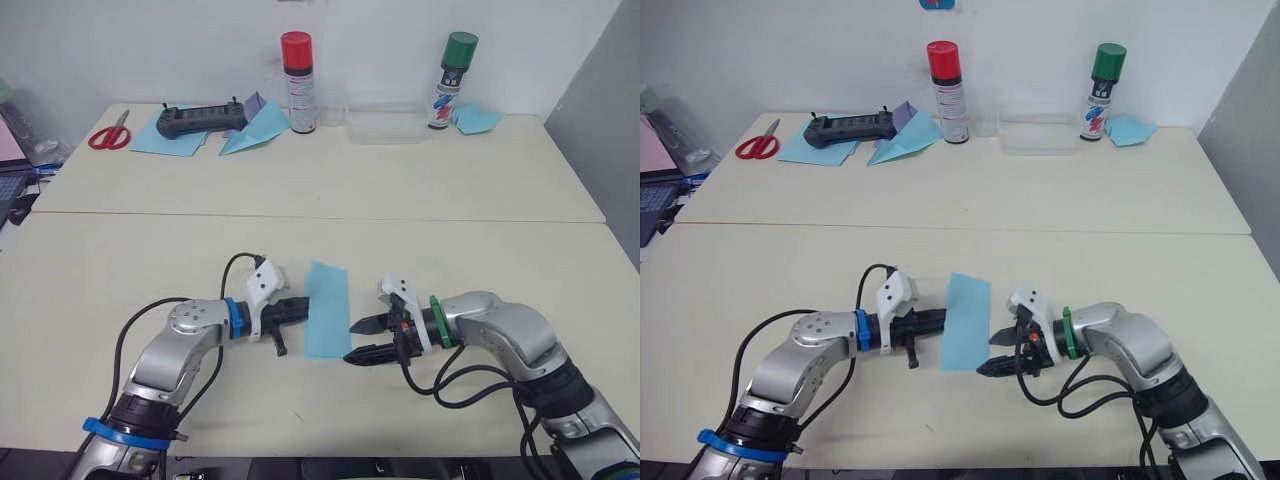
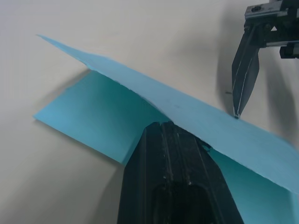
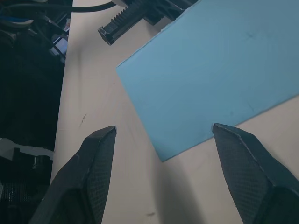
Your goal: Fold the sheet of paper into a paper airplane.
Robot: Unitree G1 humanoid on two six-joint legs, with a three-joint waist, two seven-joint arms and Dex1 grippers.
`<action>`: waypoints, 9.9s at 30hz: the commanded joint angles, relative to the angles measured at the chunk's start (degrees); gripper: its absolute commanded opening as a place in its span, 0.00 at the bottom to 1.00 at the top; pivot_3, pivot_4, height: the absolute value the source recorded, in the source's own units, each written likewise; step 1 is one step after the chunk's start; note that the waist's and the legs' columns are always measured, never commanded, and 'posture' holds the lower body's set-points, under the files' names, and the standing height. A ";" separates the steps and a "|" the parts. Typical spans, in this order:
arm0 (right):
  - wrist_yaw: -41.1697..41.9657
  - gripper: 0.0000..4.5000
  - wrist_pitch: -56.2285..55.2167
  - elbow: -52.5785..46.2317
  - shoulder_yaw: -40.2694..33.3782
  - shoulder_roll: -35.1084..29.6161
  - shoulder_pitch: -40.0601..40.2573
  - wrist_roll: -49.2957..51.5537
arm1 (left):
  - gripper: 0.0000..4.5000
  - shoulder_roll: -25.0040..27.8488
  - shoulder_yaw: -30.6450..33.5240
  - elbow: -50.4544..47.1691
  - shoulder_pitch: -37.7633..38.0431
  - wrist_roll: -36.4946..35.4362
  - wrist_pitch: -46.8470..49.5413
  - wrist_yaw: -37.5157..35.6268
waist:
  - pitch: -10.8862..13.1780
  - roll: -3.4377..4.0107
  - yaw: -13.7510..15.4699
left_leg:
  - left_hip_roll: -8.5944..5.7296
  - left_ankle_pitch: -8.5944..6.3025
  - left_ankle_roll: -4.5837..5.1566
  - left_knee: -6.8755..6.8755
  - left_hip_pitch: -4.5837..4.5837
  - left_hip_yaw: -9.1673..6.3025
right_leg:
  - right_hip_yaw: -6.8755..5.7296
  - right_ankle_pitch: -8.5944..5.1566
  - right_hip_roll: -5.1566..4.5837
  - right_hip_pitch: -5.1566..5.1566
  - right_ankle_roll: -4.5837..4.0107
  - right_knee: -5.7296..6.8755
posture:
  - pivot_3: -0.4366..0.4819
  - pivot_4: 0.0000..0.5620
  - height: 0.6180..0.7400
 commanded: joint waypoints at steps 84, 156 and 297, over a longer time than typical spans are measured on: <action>-23.06 0.75 33.82 8.76 -26.73 10.18 -13.23 18.49 | 0.00 -3.35 -5.21 -2.43 -6.84 2.59 -2.39 -1.96 | -0.01 0.02 0.26 | -0.02 0.01 0.02 0.07 -0.05 -0.01 | -0.01 0.22 0.01 -0.01 -0.21 0.10 | 0.48 0.27 1.00; -38.54 0.01 36.20 9.14 -31.35 1.17 -5.49 32.39 | 0.00 1.14 -11.81 16.74 -12.69 13.61 -12.39 -7.42 | -0.20 0.09 0.25 | -0.02 0.10 0.16 0.13 0.08 0.02 | 0.05 0.23 0.04 0.12 0.07 0.10 | 0.48 0.27 1.00; -18.10 0.00 -33.68 5.89 -6.29 3.69 16.76 -17.03 | 0.00 -6.85 -1.19 10.75 -9.58 10.70 6.27 20.56 | -1.42 0.14 0.20 | -0.05 0.09 0.15 0.20 0.58 -0.04 | 0.09 0.21 0.05 0.69 0.13 0.00 | 0.48 0.27 1.00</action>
